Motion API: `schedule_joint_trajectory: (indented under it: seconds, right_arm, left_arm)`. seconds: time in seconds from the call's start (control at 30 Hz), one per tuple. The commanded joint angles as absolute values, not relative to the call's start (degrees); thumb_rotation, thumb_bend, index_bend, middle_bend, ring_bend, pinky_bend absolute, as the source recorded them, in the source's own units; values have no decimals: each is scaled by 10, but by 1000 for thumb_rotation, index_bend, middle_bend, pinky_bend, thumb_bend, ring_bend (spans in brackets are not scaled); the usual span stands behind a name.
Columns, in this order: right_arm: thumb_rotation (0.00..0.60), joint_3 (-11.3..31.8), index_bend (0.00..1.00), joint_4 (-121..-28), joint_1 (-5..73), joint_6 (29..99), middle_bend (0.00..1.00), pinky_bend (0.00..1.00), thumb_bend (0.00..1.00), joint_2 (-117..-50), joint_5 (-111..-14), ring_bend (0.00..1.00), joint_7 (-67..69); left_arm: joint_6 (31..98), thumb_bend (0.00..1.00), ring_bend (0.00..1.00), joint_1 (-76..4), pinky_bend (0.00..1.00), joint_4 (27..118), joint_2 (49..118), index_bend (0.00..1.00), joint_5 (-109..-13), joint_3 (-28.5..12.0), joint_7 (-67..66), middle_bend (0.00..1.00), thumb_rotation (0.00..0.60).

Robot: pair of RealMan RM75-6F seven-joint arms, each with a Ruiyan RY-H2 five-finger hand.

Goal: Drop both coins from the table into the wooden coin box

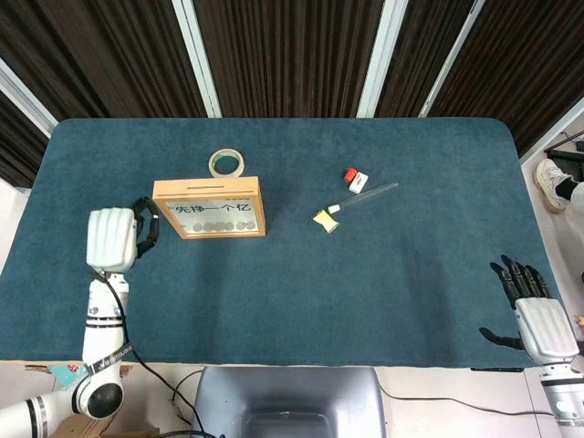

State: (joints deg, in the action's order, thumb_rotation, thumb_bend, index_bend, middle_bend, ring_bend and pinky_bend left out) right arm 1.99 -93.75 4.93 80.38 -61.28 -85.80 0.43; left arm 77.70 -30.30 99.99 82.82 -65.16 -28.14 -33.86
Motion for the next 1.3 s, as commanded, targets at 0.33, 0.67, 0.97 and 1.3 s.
schedule_joint_trajectory:
  seconds: [0.33, 0.67, 0.97, 1.3]
  right_arm:
    - [600, 28, 0, -933, 65, 771, 0, 0, 194, -611, -832, 0, 17]
    - [600, 31, 0, -932, 58, 787, 0, 0, 194, -605, -830, 0, 31]
    - [600, 32, 0, -930, 55, 792, 0, 0, 194, -598, -832, 0, 52]
    - [600, 30, 0, -931, 55, 791, 0, 0, 194, -596, -835, 0, 54]
  left_arm:
    - [725, 524, 1000, -454, 1000, 947, 831, 572, -397, -396, -441, 1000, 600]
    - [698, 522, 1000, -521, 1000, 899, 855, 558, -273, -392, -433, 1000, 600]
    - [703, 516, 1000, -554, 1000, 872, 874, 558, -262, -367, -417, 1000, 600]
    - [721, 513, 1000, -566, 1000, 872, 877, 558, -258, -347, -402, 1000, 600]
